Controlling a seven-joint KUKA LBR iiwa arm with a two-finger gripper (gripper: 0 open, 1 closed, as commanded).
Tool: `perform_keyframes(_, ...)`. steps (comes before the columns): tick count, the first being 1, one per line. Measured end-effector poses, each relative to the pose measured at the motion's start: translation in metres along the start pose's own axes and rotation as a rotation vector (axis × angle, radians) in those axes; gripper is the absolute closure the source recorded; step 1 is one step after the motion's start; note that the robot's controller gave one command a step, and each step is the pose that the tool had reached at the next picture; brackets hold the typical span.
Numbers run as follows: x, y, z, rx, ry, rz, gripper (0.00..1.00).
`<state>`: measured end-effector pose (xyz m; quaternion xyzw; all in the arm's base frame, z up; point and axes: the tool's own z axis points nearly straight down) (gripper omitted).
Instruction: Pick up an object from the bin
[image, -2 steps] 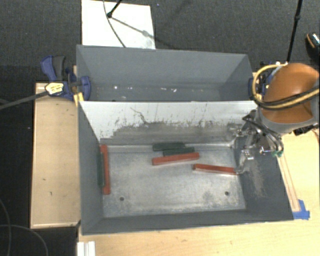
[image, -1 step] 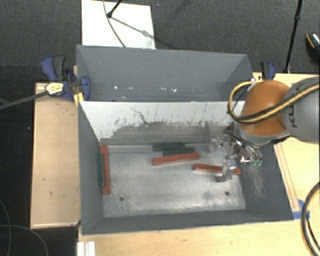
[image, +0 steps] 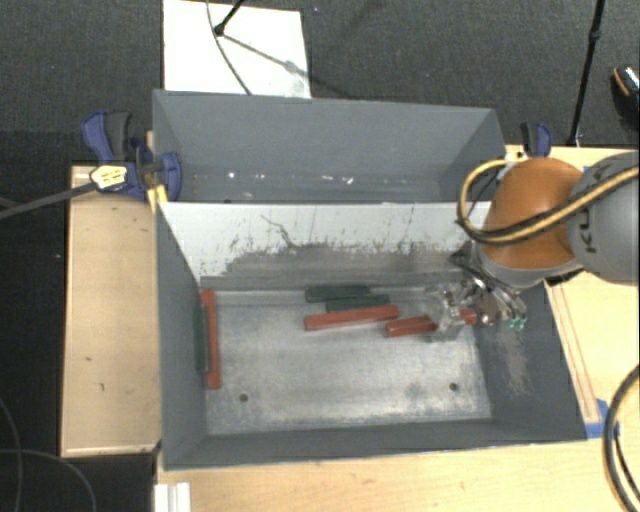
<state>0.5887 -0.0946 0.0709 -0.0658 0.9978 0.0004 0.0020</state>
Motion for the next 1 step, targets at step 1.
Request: perform_keyframes(1, 0.02, -0.0072, -0.1475, 0.004, -0.007, -0.027, 1.0)
